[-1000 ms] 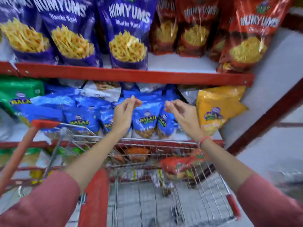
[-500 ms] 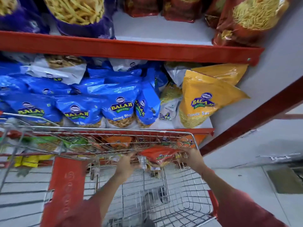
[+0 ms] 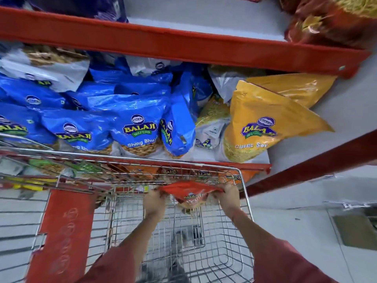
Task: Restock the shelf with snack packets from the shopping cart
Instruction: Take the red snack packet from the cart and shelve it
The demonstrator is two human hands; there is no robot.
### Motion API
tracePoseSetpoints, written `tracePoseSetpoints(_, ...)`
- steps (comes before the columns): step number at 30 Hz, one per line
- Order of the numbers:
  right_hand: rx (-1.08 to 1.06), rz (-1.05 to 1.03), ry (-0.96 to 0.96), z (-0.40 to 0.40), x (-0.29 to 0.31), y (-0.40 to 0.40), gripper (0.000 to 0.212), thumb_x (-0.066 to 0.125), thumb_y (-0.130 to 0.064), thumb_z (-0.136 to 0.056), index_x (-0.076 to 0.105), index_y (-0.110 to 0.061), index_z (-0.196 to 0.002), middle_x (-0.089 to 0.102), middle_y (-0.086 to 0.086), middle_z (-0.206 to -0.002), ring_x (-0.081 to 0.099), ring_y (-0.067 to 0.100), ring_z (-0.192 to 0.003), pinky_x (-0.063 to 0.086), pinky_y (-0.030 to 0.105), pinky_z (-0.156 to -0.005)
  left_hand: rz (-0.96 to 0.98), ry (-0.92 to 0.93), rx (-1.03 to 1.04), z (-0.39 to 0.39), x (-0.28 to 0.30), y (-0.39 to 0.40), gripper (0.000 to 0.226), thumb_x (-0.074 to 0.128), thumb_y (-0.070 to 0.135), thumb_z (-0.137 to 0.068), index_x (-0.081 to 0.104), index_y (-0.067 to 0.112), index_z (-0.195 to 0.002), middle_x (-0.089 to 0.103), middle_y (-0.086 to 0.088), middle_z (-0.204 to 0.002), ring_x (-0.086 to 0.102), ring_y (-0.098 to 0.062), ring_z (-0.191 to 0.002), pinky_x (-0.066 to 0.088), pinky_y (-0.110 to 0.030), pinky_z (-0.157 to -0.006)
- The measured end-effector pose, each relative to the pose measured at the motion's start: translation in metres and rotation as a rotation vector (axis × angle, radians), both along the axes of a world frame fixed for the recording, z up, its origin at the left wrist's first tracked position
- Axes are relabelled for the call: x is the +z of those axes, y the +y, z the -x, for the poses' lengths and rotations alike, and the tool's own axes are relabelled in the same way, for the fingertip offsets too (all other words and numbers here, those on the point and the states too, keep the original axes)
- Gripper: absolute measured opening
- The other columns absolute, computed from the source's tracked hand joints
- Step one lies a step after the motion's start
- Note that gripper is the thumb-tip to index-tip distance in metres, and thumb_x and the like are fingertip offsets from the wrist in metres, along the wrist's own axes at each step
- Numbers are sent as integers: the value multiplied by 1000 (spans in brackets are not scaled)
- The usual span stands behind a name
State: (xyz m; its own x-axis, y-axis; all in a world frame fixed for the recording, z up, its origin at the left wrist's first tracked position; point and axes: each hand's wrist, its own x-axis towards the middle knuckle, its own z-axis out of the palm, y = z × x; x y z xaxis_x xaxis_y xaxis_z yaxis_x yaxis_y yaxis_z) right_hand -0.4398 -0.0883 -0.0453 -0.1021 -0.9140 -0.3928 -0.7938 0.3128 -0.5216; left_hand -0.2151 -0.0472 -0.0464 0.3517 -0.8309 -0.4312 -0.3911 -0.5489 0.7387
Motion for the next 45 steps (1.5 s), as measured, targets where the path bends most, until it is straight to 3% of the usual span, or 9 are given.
tracePoseSetpoints(8, 96, 341, -127, -3, 83, 14, 8, 78, -8, -73, 78, -6, -81, 77, 4, -68, 67, 11, -59, 39, 20, -56, 275, 178, -76, -22, 80, 13, 26, 56, 7, -87, 61, 32, -94, 68, 24, -80, 62, 14, -73, 49, -17, -73)
tracePoseSetpoints(13, 29, 431, -382, -9, 158, 19, 16, 79, -11, -75, 70, -8, -62, 62, -3, -49, 45, 4, -43, 38, 21, -44, 466, 285, -56, -29, 147, 14, 25, 54, 13, -89, 58, 29, -108, 68, 20, -98, 62, 12, -90, 49, -14, -85)
tracePoseSetpoints(19, 66, 568, -663, -20, 252, 11, 36, 71, 0, -80, 70, -33, -66, 71, -20, -63, 63, -2, -66, 50, 15, -65, 695, 372, -77, -34, 241, -4, 23, 54, 20, -90, 58, 26, -111, 68, 11, -104, 64, 4, -95, 49, -8, -78)
tracePoseSetpoints(22, 93, 648, -769, -26, 295, 4, 24, 69, 4, -80, 70, -20, -82, 71, -27, -63, 61, -12, -65, 50, 12, -66, 787, 372, -102, -37, 286, -15, 16, 54, 19, -90, 60, 25, -103, 70, 2, -105, 64, -8, -99, 49, -25, -90)
tracePoseSetpoints(25, 93, 719, -881, -28, 334, -4, 16, 64, 8, -81, 68, -5, -89, 74, -20, -66, 64, -8, -66, 52, 8, -64, 894, 423, -144, -35, 332, -24, 13, 53, 17, -90, 62, 25, -92, 71, 7, -96, 65, -2, -90, 51, -15, -83)
tracePoseSetpoints(32, 123, 964, -919, -34, 428, -43, 10, 67, -7, -84, 71, -17, -82, 76, -8, -77, 68, 2, -70, 55, 14, -60, 1126, 454, -97, -25, 428, -71, 11, 51, 15, -91, 58, 9, -98, 68, 3, -86, 63, -1, -76, 50, -12, -69)
tracePoseSetpoints(36, 81, 1047, -942, -42, 471, -83, 7, 66, -9, -87, 70, -14, -88, 75, 2, -89, 69, 8, -79, 57, 22, -72, 1169, 485, -32, -14, 470, -125, 10, 50, 13, -91, 58, 18, -86, 68, -11, -93, 63, -21, -86, 50, -36, -83)
tracePoseSetpoints(40, -28, 1077, -924, -43, 483, -132, 8, 70, -12, -84, 72, -8, -91, 77, 9, -95, 72, 23, -92, 57, 45, -89, 1128, 493, 97, -1, 482, -180, 8, 53, 13, -89, 61, 13, -87, 68, -10, -87, 59, -17, -73, 47, -32, -70)
tracePoseSetpoints(45, -133, 1074, -864, -47, 464, -181, 8, 72, -13, -83, 69, -6, -79, 75, 7, -83, 67, 21, -82, 56, 42, -78, 1064, 514, 204, 14, 468, -227, 9, 55, 11, -88, 62, 8, -90, 66, -9, -85, 57, -17, -74, 45, -30, -73)
